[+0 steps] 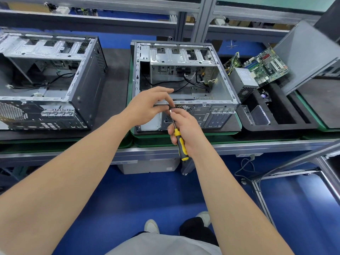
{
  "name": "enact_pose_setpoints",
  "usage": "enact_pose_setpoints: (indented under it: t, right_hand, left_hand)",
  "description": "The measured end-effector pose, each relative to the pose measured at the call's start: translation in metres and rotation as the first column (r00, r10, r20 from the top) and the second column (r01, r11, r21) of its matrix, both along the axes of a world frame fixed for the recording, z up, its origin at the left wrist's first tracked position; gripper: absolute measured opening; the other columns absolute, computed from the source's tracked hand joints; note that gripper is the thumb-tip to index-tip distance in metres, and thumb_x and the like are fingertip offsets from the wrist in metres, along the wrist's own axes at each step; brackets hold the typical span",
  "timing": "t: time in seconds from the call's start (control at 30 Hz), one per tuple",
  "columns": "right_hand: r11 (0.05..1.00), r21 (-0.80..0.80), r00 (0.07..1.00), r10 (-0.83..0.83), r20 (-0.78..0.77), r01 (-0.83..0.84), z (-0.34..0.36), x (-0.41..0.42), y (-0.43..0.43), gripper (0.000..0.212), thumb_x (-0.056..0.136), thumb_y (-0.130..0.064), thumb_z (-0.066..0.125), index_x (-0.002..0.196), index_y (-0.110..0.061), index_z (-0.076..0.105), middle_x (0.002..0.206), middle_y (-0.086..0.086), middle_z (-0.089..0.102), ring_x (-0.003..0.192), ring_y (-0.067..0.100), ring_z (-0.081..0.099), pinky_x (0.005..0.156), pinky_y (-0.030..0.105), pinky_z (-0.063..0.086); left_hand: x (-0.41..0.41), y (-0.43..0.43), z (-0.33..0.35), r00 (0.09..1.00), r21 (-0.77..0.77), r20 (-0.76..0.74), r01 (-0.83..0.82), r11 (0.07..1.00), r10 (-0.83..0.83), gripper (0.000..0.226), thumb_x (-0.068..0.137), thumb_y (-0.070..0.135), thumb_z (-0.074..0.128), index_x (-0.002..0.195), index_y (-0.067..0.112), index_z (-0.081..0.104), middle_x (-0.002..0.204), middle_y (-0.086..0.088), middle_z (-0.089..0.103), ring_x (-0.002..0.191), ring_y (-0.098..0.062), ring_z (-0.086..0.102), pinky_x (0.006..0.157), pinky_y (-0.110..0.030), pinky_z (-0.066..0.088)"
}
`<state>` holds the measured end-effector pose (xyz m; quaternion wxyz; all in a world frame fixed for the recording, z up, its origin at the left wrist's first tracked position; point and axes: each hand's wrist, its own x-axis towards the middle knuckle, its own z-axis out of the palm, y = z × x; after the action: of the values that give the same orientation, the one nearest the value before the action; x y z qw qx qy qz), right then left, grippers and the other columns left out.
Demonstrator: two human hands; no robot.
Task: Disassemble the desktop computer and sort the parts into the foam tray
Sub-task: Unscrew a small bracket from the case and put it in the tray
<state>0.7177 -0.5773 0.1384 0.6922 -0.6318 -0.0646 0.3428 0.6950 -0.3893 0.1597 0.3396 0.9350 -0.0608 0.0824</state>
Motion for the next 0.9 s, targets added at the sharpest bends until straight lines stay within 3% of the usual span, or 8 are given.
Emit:
enact_pose_setpoints:
  t: [0.17, 0.27, 0.3, 0.43, 0.7, 0.9]
  right_hand:
    - [1.000, -0.026, 0.990, 0.015, 0.138, -0.011, 0.011, 0.008, -0.016, 0.021, 0.109, -0.027, 0.052, 0.123, -0.021, 0.066, 0.063, 0.012, 0.060, 0.044, 0.020, 0.047, 0.041, 0.029, 0.042]
    - [0.998, -0.065, 0.976, 0.000, 0.218, 0.015, 0.018, 0.019, -0.030, 0.020, 0.109, -0.027, 0.052, 0.121, -0.022, 0.066, 0.061, 0.012, 0.060, 0.047, 0.022, 0.046, 0.041, 0.030, 0.040]
    - [0.997, -0.069, 0.972, -0.014, 0.236, 0.032, 0.020, 0.023, -0.035, 0.019, 0.109, -0.026, 0.052, 0.121, -0.021, 0.066, 0.061, 0.011, 0.059, 0.048, 0.022, 0.047, 0.040, 0.030, 0.040]
    - [0.993, -0.046, 0.958, -0.091, 0.270, 0.107, 0.026, 0.046, -0.062, 0.019, 0.109, -0.024, 0.053, 0.122, -0.018, 0.066, 0.060, 0.007, 0.060, 0.052, 0.024, 0.048, 0.038, 0.030, 0.037]
    - [0.969, -0.011, 0.938, -0.234, 0.254, 0.245, 0.032, 0.115, -0.152, 0.020, 0.108, -0.025, 0.054, 0.124, -0.024, 0.068, 0.059, 0.008, 0.056, 0.050, 0.019, 0.048, 0.040, 0.029, 0.039]
    - [0.949, -0.065, 0.935, -0.291, 0.202, 0.309, 0.026, 0.176, -0.225, 0.019, 0.109, -0.026, 0.053, 0.119, -0.024, 0.069, 0.058, 0.009, 0.056, 0.043, 0.016, 0.045, 0.041, 0.024, 0.037]
  left_hand:
    - [0.005, -0.010, 0.005, 0.997, -0.096, 0.024, -0.072, 0.993, 0.074, 0.006, 0.096, 0.030, 0.069, 0.095, 0.036, 0.071, 0.136, 0.024, 0.060, 0.103, -0.007, 0.061, 0.094, -0.044, 0.051]
    - [0.015, -0.030, 0.007, 0.990, -0.089, 0.060, -0.124, 0.988, 0.130, 0.007, 0.095, 0.032, 0.067, 0.091, 0.038, 0.068, 0.123, 0.026, 0.067, 0.075, -0.004, 0.055, 0.076, -0.040, 0.052]
    - [0.021, -0.039, 0.008, 0.986, -0.037, 0.083, -0.142, 0.989, 0.145, 0.007, 0.096, 0.033, 0.065, 0.091, 0.037, 0.068, 0.118, 0.025, 0.069, 0.073, -0.003, 0.052, 0.075, -0.038, 0.050]
    - [0.052, -0.076, 0.015, 0.956, 0.129, 0.226, -0.222, 0.967, 0.189, 0.008, 0.096, 0.034, 0.064, 0.094, 0.030, 0.071, 0.104, 0.016, 0.074, 0.101, -0.020, 0.053, 0.092, -0.041, 0.037]
    - [0.130, -0.198, 0.019, 0.974, -0.116, 0.174, -0.127, 0.985, 0.146, 0.016, 0.106, 0.021, 0.044, 0.098, 0.012, 0.055, 0.087, -0.003, 0.064, 0.082, -0.024, 0.054, 0.075, -0.047, 0.045]
    - [0.189, -0.280, 0.004, 0.980, -0.209, 0.064, -0.169, 0.963, 0.186, 0.017, 0.109, 0.029, 0.039, 0.097, 0.020, 0.047, 0.081, 0.003, 0.061, 0.076, -0.023, 0.056, 0.064, -0.046, 0.047]
